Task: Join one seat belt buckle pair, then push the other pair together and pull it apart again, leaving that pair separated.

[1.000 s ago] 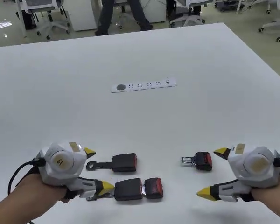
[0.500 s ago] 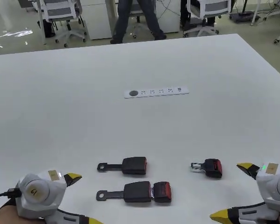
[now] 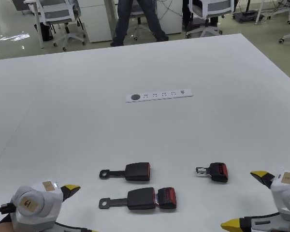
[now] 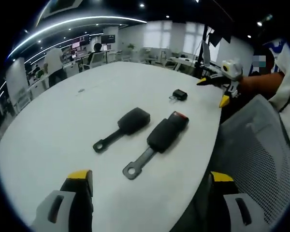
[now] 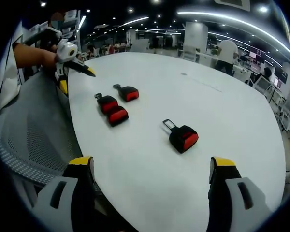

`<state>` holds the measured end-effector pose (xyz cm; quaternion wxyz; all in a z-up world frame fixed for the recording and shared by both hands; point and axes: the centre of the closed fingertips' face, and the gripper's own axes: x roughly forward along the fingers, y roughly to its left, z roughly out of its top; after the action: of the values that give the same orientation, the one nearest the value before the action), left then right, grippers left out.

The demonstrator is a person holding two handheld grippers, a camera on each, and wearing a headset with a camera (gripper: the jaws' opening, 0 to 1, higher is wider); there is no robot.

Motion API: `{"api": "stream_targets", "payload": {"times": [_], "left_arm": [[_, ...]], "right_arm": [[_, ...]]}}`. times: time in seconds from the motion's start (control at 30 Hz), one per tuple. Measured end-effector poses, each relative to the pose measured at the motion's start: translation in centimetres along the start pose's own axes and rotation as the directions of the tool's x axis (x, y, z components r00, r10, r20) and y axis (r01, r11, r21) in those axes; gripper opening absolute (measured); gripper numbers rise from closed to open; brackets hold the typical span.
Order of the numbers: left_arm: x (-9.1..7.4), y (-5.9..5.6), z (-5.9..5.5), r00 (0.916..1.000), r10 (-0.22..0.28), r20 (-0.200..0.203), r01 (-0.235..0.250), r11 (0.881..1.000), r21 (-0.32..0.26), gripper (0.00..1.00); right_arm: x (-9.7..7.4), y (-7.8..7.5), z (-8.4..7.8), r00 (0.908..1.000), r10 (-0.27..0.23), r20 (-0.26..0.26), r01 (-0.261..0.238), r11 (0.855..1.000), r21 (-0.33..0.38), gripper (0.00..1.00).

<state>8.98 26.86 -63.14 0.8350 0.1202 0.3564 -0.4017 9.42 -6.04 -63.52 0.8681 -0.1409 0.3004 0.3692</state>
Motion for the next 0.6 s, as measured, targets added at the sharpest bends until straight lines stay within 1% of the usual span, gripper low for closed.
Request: {"api": "stream_targets", "payload": {"times": [0.07,0.17,0.23,0.27,0.33,0.4,0.47,0.5,0.6], "left_arm": [[0.12,-0.10,0.12,0.9999,-0.002,0.013,0.002,1.000,-0.016,1.00],[0.21,-0.21,0.34,0.9998,-0.003,0.020,0.003,1.000,-0.022,1.00],[0.19,-0.22,0.42,0.9997,-0.003,0.026,0.004,0.999,-0.041,1.00],[0.17,-0.04,0.46,0.9995,-0.001,0.031,0.002,0.999,-0.047,1.00],[0.14,0.22,0.48,0.9994,0.005,0.035,-0.003,0.999,-0.053,1.00],[0.10,0.19,0.66,0.9989,0.008,0.047,-0.005,0.998,-0.060,1.00],[0.08,-0.13,0.70,0.9990,0.007,0.044,-0.004,0.998,-0.063,1.00],[0.07,-0.47,0.70,0.9992,0.004,0.041,-0.001,0.998,-0.065,1.00],[-0.10,-0.56,0.55,0.9991,0.003,0.043,0.000,0.998,-0.065,1.00]], "right_arm": [[-0.09,0.09,-0.31,0.9999,-0.006,-0.009,0.006,1.000,0.004,1.00],[-0.14,-0.04,-0.59,0.9997,-0.011,-0.020,0.011,1.000,0.011,1.00],[-0.21,-0.01,-0.60,0.9998,-0.013,-0.013,0.013,1.000,0.019,1.00],[-0.24,0.07,-0.55,0.9999,-0.014,-0.010,0.014,1.000,0.021,1.00],[-0.26,0.32,-0.49,0.9998,-0.016,-0.010,0.016,1.000,0.023,1.00],[-0.24,0.28,-0.36,0.9998,-0.018,-0.004,0.018,0.999,0.029,1.00],[-0.15,0.37,-0.32,0.9998,-0.017,-0.006,0.017,0.999,0.032,1.00],[-0.14,0.38,-0.32,0.9998,-0.017,-0.006,0.017,0.999,0.032,1.00],[-0.09,0.11,-0.20,0.9996,-0.029,-0.004,0.029,0.999,0.036,1.00]]}}
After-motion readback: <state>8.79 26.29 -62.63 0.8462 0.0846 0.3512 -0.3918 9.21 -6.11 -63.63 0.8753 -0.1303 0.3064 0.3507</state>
